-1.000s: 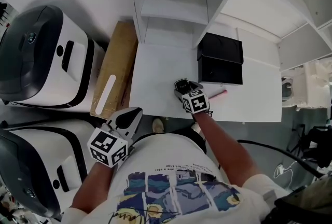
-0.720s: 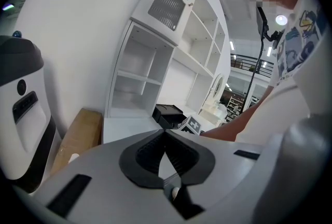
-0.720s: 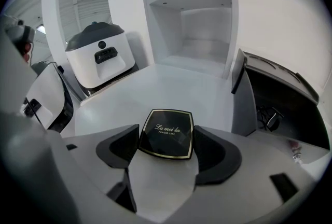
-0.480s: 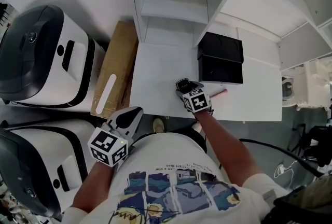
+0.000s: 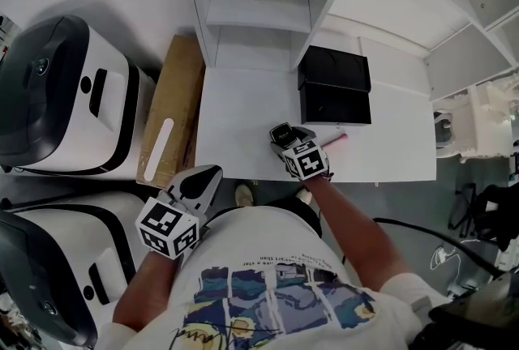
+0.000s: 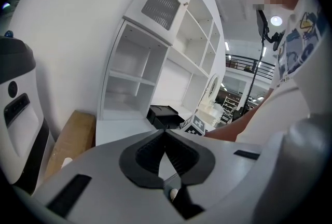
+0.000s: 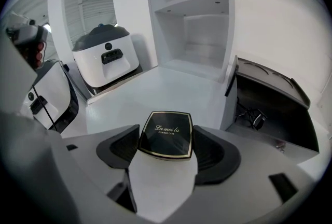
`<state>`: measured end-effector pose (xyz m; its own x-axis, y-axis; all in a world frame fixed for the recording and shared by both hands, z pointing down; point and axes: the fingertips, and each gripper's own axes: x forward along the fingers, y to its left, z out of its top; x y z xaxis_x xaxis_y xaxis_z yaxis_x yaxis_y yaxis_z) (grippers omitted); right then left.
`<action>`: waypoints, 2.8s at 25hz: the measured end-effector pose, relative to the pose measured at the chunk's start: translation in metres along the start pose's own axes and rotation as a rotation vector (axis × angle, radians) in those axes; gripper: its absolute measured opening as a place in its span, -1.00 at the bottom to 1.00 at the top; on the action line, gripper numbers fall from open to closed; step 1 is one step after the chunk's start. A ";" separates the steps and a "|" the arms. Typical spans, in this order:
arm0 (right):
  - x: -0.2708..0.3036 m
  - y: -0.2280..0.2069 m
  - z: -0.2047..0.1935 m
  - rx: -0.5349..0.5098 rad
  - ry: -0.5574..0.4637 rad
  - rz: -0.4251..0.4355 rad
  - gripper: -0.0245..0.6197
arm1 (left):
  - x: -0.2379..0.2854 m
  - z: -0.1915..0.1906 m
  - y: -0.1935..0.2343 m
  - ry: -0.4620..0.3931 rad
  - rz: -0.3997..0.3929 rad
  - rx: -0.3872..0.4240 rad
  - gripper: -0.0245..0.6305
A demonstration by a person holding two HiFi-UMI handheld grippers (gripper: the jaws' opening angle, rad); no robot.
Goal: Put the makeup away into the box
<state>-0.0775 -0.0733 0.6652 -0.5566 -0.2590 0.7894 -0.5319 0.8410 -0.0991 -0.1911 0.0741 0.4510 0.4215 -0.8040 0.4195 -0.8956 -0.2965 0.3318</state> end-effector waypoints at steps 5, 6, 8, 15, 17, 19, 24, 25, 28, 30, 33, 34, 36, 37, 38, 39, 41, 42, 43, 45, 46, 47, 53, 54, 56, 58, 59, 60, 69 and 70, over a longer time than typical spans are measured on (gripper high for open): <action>-0.025 0.009 0.008 0.028 -0.044 0.033 0.11 | 0.010 0.002 -0.006 0.009 -0.033 0.009 -0.88; -0.031 0.009 0.010 0.032 -0.054 0.038 0.11 | 0.013 0.003 -0.008 0.011 -0.042 0.012 -0.88; -0.043 0.008 0.015 0.039 -0.073 0.045 0.11 | 0.021 0.006 -0.012 0.015 -0.061 0.019 -0.88; -0.083 -0.011 0.017 0.057 -0.107 0.045 0.11 | 0.049 0.016 -0.034 0.016 -0.111 0.041 -0.88; -0.093 -0.020 0.016 0.059 -0.113 0.043 0.11 | 0.054 0.019 -0.040 0.012 -0.114 0.043 -0.88; -0.102 -0.030 0.015 0.064 -0.120 0.038 0.11 | 0.059 0.022 -0.044 0.012 -0.113 0.045 -0.88; -0.117 -0.062 0.014 0.081 -0.131 0.020 0.11 | 0.073 0.026 -0.052 0.014 -0.101 0.045 -0.88; -0.120 -0.069 0.014 0.082 -0.133 0.016 0.11 | 0.076 0.028 -0.054 0.013 -0.100 0.044 -0.88; -0.126 -0.089 0.015 0.080 -0.133 0.013 0.11 | 0.085 0.032 -0.064 0.014 -0.097 0.043 -0.88; -0.128 -0.103 0.017 0.076 -0.131 0.012 0.11 | 0.092 0.034 -0.070 0.014 -0.095 0.045 -0.88; -0.129 -0.124 0.019 0.069 -0.124 0.015 0.11 | 0.099 0.038 -0.075 0.013 -0.082 0.039 -0.88; -0.128 -0.131 0.019 0.069 -0.121 0.015 0.11 | 0.101 0.039 -0.077 0.011 -0.075 0.036 -0.88; -0.127 -0.146 0.019 0.070 -0.114 0.017 0.11 | 0.107 0.043 -0.079 0.005 -0.064 0.033 -0.88; -0.125 -0.153 0.019 0.068 -0.108 0.020 0.11 | 0.109 0.044 -0.081 0.002 -0.057 0.032 -0.88; -0.123 -0.159 0.018 0.064 -0.101 0.024 0.11 | 0.111 0.046 -0.081 0.000 -0.050 0.031 -0.88; -0.120 -0.164 0.017 0.060 -0.092 0.028 0.11 | 0.113 0.046 -0.082 -0.002 -0.041 0.028 -0.88; -0.113 -0.173 0.014 0.052 -0.072 0.038 0.11 | 0.114 0.046 -0.084 -0.003 -0.023 0.020 -0.88; -0.108 -0.178 0.013 0.049 -0.063 0.042 0.11 | 0.115 0.045 -0.084 -0.004 -0.014 0.017 -0.88; -0.104 -0.182 0.012 0.046 -0.054 0.046 0.11 | 0.116 0.045 -0.085 -0.004 -0.004 0.014 -0.88; -0.095 -0.189 0.010 0.039 -0.034 0.055 0.11 | 0.116 0.045 -0.085 -0.005 0.016 0.008 -0.88; -0.091 -0.191 0.009 0.038 -0.023 0.061 0.11 | 0.115 0.045 -0.084 -0.006 0.028 0.004 -0.88; -0.086 -0.193 0.009 0.037 -0.013 0.067 0.11 | 0.115 0.045 -0.084 -0.007 0.039 -0.001 -0.88; -0.060 -0.200 0.005 -0.004 0.050 0.102 0.11 | 0.114 0.044 -0.082 -0.014 0.099 -0.022 -0.88; -0.056 -0.200 0.004 -0.012 0.060 0.108 0.11 | 0.113 0.045 -0.082 -0.016 0.109 -0.025 -0.88; -0.049 -0.203 0.004 -0.026 0.079 0.109 0.11 | 0.113 0.045 -0.081 -0.017 0.127 -0.031 -0.88; -0.044 -0.206 0.004 -0.039 0.098 0.101 0.11 | 0.111 0.044 -0.080 -0.017 0.143 -0.036 -0.88; -0.040 -0.207 0.003 -0.047 0.107 0.104 0.11 | 0.111 0.043 -0.080 -0.016 0.151 -0.040 -0.88; -0.036 -0.206 0.001 -0.054 0.116 0.113 0.11 | 0.110 0.043 -0.079 -0.016 0.159 -0.043 -0.88; -0.021 -0.208 0.003 -0.137 0.176 0.100 0.11 | 0.111 0.043 -0.083 -0.020 0.203 -0.049 -0.88; -0.020 -0.208 0.003 -0.145 0.180 0.099 0.11 | 0.111 0.043 -0.083 -0.020 0.208 -0.051 -0.88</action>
<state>0.0419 -0.2447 0.6683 -0.4723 -0.0941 0.8764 -0.3758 0.9209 -0.1037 -0.0760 -0.0123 0.4333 0.2251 -0.8554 0.4665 -0.9544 -0.0972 0.2822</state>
